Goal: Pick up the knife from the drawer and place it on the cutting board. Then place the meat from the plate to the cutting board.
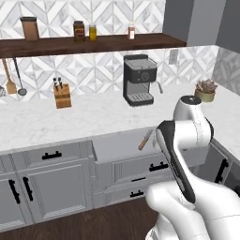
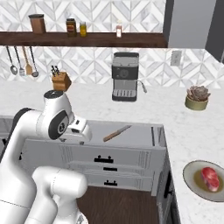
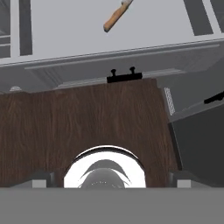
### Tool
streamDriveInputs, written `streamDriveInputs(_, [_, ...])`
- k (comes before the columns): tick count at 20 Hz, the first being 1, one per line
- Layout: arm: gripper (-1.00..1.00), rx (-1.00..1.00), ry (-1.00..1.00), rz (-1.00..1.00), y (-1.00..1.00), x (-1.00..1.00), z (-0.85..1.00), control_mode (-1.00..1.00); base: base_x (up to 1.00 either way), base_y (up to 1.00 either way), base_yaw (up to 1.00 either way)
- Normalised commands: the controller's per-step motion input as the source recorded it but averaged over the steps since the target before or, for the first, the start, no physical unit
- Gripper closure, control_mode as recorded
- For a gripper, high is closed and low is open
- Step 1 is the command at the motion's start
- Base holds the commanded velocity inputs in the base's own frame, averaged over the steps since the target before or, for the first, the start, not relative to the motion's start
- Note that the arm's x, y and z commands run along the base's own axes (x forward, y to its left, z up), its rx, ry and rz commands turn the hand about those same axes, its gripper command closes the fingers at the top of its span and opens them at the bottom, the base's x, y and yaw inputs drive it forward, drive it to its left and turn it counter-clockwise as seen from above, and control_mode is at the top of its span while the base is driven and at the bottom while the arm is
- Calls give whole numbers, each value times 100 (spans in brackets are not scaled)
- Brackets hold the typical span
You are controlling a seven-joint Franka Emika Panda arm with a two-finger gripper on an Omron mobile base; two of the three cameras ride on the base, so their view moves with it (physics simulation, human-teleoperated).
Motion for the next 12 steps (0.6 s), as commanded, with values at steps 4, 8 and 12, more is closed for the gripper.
streamDriveInputs(4, [-100,0,0,0,0,0,0,100,0,-53,-5])
streamDriveInputs(8, [-100,0,0,0,0,0,0,100,0,-40,-3])
streamDriveInputs(12, [-100,0,0,0,0,0,0,100,0,0,-12])
